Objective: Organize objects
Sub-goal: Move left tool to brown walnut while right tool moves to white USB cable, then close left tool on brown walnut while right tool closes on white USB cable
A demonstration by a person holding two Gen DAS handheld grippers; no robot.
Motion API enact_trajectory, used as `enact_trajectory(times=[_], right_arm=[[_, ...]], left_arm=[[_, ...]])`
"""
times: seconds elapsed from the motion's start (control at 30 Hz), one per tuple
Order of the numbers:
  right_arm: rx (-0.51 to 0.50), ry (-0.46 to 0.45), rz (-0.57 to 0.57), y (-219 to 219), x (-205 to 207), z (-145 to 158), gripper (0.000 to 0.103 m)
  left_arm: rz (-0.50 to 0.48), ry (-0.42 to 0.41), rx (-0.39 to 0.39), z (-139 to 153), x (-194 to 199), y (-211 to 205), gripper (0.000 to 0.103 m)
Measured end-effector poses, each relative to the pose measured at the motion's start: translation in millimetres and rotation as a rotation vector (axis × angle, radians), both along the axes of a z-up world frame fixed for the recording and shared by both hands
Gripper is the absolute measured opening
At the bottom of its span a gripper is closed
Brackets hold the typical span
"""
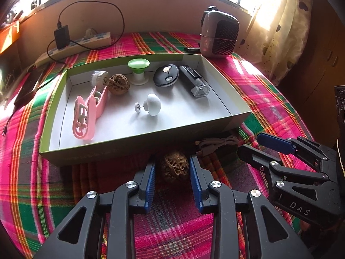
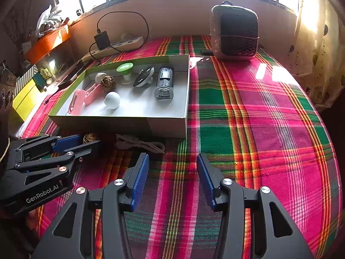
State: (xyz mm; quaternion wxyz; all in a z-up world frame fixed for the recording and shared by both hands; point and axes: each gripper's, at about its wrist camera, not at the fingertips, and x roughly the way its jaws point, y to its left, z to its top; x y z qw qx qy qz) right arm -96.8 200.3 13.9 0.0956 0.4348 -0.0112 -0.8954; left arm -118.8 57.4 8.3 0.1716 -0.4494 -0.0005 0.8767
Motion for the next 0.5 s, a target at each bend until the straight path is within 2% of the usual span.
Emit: enact_trajectory(times=[0.5], right_arm=[[0.040,-0.007,0.134,-28.8,-7.9,-4.4,0.047]], left_arm=[[0.049,0.003,0.011,-0.3,16.7,-28.9,0.028]])
